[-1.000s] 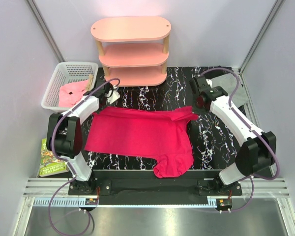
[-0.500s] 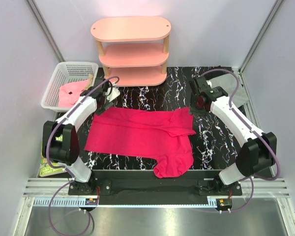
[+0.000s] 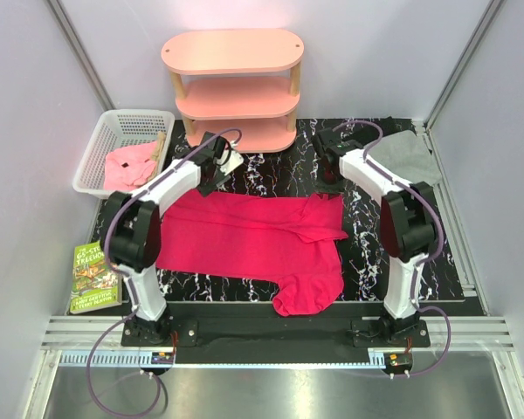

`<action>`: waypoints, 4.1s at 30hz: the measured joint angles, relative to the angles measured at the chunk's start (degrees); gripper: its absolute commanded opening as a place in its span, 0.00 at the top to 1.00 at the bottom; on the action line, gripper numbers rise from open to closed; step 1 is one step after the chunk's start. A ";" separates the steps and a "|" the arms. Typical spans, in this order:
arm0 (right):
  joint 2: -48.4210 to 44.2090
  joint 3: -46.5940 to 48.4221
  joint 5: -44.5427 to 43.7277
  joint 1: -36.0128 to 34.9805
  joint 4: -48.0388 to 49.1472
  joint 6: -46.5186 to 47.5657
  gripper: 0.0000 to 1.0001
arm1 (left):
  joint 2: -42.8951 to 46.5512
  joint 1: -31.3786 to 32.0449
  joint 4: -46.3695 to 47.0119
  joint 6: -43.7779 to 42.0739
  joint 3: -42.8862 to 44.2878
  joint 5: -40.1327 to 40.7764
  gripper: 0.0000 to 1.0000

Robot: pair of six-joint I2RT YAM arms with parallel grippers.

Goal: Fold and stack the t-shirts
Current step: Fold the tshirt

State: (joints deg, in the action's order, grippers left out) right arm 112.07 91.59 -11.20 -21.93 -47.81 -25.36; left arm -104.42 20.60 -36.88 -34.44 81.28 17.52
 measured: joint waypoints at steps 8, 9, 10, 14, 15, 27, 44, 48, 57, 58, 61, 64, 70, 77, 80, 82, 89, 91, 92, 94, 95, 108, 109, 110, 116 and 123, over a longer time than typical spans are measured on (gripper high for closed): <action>3.02 -0.68 2.36 2.54 1.55 -0.61 0.72 | -7.56 -1.86 -1.01 2.89 2.54 -0.90 0.51; 3.15 -0.72 2.43 2.86 1.86 -0.68 0.73 | -7.72 -1.84 -0.98 3.06 2.62 -0.94 0.51; 3.34 -0.85 2.80 3.28 2.34 -0.83 0.73 | -7.82 -1.84 -0.92 3.21 2.73 -1.01 0.52; 5.38 -1.29 4.22 4.66 4.00 -1.29 0.75 | -7.93 -1.73 -0.87 3.52 2.73 -1.05 0.52; 6.32 -1.29 4.83 4.98 4.31 -1.40 0.75 | -7.96 -1.75 -0.83 3.54 2.69 -1.05 0.53; 9.49 -1.11 13.09 9.92 6.43 -2.80 0.79 | -7.96 -4.13 1.31 4.55 -4.31 -2.12 0.54; 10.47 -0.42 17.27 15.04 7.80 -4.00 0.85 | -2.10 -5.68 9.55 4.50 -14.25 -1.53 0.55; 10.47 -0.42 17.29 15.43 7.89 -4.07 0.85 | 4.68 -6.10 7.43 4.46 -19.93 -2.12 0.54; 8.07 -0.33 13.16 14.34 7.48 -4.46 0.85 | 20.65 -6.34 1.79 5.20 -22.08 -5.14 0.53; 7.54 0.17 12.48 13.70 7.28 -4.52 0.85 | 19.87 -6.34 1.68 5.66 -20.52 -5.57 0.53; 6.64 3.21 11.74 10.56 6.86 -4.66 0.86 | 14.60 -6.36 1.81 6.64 -14.01 -6.25 0.55; 6.32 5.27 11.80 7.34 7.34 -4.74 0.87 | 6.73 -6.34 2.49 7.67 -8.09 -6.67 0.57; 6.16 3.52 11.65 5.44 7.48 -4.74 0.87 | -5.70 -4.66 1.60 8.85 -2.23 -6.64 0.57; 0.79 -7.96 9.75 5.49 7.10 -4.76 0.84 | -9.84 1.42 -0.15 8.90 2.27 -6.49 0.58; -2.86 -12.17 10.82 5.49 7.37 -5.16 0.84 | -10.12 1.64 0.09 8.87 1.92 -6.45 0.58; -4.42 -13.49 11.98 5.46 7.39 -5.27 0.85 | -10.05 1.03 0.59 8.87 0.57 -6.43 0.58; -3.56 -11.08 14.05 4.37 7.63 -5.84 0.84 | -7.13 0.09 1.42 8.94 -5.62 -6.38 0.59; -1.38 -7.02 14.78 2.93 7.56 -6.21 0.84 | -6.45 0.09 1.68 9.09 -6.78 -6.38 0.59; 0.02 -4.70 15.37 2.12 7.93 -6.34 0.85 | -5.70 0.09 2.12 9.31 -7.74 -6.40 0.59; 3.45 -0.04 16.74 0.28 8.63 -6.69 0.85 | -4.48 0.09 2.21 9.73 -9.25 -6.64 0.59; 4.81 1.36 17.27 -0.26 9.11 -6.86 0.85 | -3.67 0.09 2.27 10.01 -10.27 -6.86 0.59; 17.18 7.96 24.13 -1.20 9.68 -8.35 0.86 | 4.74 0.76 1.09 12.50 -15.08 -8.00 0.58; 17.22 8.00 24.15 -1.20 9.68 -8.35 0.86 | 4.74 0.87 0.48 12.83 -14.19 -7.93 0.57; 17.22 8.02 24.11 -1.20 9.66 -8.35 0.86 | 4.74 1.05 0.22 13.22 -13.20 -7.93 0.57; 17.25 8.04 24.09 -1.16 9.62 -8.35 0.87 | 3.30 5.88 -0.07 15.06 -5.49 -7.43 0.60; 17.25 8.02 24.15 -1.11 9.62 -8.37 0.87 | -3.93 12.72 0.35 16.48 0.22 -7.87 0.62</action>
State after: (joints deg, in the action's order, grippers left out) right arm 129.32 99.61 12.95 -23.05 -38.20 -33.74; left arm -108.36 33.32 -36.53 -17.96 81.49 9.65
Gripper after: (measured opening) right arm 0.134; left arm 0.379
